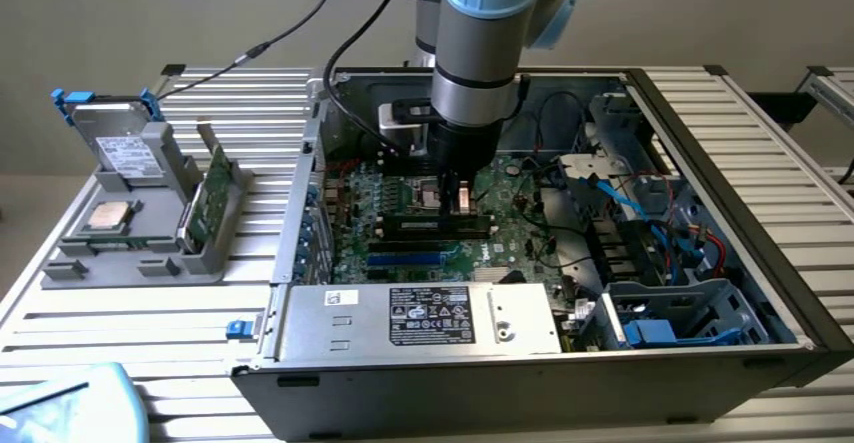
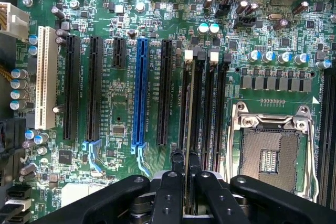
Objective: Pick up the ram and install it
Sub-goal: 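Insert the ram into the slot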
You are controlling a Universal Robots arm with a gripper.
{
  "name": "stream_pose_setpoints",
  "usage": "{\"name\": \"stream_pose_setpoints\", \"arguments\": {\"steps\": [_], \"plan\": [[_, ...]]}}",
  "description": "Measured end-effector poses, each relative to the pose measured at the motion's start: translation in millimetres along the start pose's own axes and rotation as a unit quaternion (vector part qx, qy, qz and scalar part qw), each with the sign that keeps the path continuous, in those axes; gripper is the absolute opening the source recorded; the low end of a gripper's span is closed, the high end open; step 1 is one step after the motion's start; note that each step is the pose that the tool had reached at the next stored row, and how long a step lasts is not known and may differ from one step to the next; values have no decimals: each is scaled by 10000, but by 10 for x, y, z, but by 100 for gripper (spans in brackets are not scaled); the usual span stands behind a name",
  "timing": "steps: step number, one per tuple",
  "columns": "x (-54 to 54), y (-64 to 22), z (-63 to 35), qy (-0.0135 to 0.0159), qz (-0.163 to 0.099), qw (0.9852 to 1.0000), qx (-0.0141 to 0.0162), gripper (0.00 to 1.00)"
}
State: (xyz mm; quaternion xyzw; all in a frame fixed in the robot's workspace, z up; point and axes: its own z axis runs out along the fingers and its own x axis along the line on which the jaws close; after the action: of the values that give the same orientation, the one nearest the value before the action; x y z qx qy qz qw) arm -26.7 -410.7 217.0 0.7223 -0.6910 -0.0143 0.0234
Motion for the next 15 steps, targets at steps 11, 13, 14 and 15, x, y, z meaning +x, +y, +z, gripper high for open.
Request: {"name": "stream_pose_setpoints", "arguments": {"steps": [11, 13, 14, 15], "plan": [[-1, -5, -1, 1, -1, 10000, -29, 14], [-1, -5, -1, 1, -1, 10000, -38, 14], [-1, -6, -1, 2, -1, 10000, -41, 14], [-1, -7, -1, 2, -1, 10000, -43, 14]]}}
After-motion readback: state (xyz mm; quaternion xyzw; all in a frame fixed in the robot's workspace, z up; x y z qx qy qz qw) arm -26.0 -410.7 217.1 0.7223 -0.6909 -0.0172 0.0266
